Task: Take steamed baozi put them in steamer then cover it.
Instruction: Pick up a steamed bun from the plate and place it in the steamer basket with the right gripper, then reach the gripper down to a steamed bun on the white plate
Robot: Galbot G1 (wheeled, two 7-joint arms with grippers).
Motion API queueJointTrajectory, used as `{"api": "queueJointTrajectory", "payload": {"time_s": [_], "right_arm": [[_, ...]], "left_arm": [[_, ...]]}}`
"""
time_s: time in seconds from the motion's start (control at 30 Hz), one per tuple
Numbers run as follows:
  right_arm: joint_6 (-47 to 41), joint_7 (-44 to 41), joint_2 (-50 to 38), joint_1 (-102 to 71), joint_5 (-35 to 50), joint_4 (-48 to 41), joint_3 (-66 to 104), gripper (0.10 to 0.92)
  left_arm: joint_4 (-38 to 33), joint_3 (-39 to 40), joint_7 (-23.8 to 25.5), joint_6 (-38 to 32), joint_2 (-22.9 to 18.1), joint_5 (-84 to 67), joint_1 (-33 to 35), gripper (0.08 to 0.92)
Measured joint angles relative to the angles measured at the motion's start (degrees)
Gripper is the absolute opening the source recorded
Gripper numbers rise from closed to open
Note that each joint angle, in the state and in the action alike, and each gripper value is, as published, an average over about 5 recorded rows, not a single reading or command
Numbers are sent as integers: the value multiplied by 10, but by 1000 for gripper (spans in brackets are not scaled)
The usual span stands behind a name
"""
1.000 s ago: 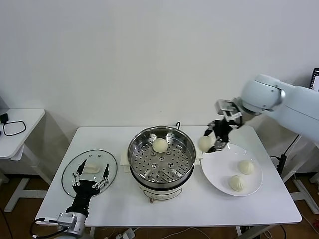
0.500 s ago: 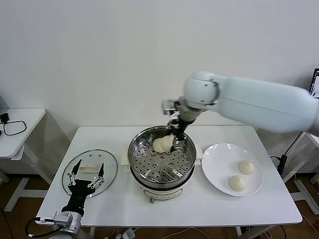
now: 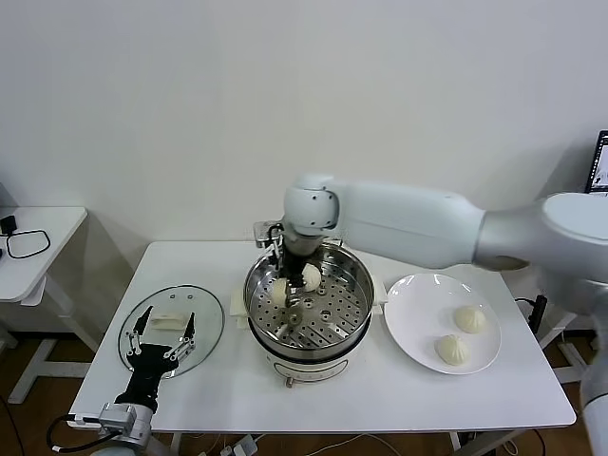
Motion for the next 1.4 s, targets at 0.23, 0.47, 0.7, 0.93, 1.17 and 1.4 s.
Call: {"api": "queueJointTrajectory", "payload": {"time_s": [0.23, 0.47, 0.7, 0.93, 1.17, 1.4], "right_arm": [[-1, 1, 23, -22, -13, -25, 6, 716], [0, -8, 14, -22, -12, -21, 17, 819], [15, -31, -61, 19, 2, 33, 27, 823], [62, -77, -191, 72, -12, 94, 22, 823], [140, -131, -323, 68, -78, 124, 25, 823], [204, -163, -412, -22, -170, 126, 81, 823]], "left_arm": [[5, 0, 1, -1, 0, 0, -1, 823], [5, 1, 1, 0, 0, 1, 0, 823], [-2, 6, 0, 1, -1, 3, 4, 823], [-11, 12, -2, 1, -3, 9, 9, 823], [-20, 18, -3, -1, -6, 14, 15, 823], [-25, 20, -4, -3, -10, 18, 19, 823]]}}
